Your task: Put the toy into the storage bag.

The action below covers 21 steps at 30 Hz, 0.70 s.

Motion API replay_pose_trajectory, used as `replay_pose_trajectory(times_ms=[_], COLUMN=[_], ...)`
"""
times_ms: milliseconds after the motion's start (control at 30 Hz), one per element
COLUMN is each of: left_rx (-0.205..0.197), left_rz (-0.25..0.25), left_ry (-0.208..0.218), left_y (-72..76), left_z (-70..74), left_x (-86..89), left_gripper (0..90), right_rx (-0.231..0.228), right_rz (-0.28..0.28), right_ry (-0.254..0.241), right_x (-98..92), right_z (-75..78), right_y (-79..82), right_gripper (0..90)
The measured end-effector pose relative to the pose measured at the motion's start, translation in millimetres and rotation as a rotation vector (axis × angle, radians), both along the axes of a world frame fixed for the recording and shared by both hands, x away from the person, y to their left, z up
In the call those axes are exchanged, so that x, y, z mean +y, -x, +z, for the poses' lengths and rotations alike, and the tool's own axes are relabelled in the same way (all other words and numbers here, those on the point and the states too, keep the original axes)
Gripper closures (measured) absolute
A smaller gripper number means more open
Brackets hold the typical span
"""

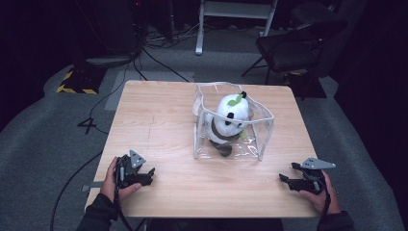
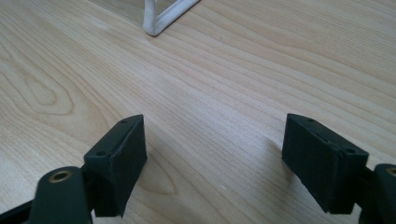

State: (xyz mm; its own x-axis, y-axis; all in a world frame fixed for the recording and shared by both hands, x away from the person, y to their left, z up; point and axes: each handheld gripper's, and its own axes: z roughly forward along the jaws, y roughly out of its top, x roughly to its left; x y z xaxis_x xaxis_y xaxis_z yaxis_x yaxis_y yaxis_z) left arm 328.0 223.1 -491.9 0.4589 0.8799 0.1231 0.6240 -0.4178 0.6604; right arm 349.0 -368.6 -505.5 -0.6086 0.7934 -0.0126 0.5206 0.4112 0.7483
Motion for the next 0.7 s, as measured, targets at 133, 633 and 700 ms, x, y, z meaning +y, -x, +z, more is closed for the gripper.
replay_pose_trajectory(times_ms=[133, 633, 700], left_rx=[0.030, 0.039, 0.039], left_rz=[0.020, 0.014, 0.013], left_ry=[0.064, 0.144, 0.145], left_y=[2.6, 6.3, 6.3], left_z=[-8.9, -14.7, -14.7], left_x=[5.9, 17.9, 17.9], left_gripper=[17.5, 15.4, 15.4], right_rx=[0.000, 0.000, 0.000], right_rz=[-0.001, 0.005, 0.008], right_ry=[0.000, -0.002, -0.002], right_x=[0.0, 0.0, 0.1], right_z=[0.0, 0.0, 0.0], right_y=[0.0, 0.2, 0.2], right_gripper=[22.0, 22.6, 22.6])
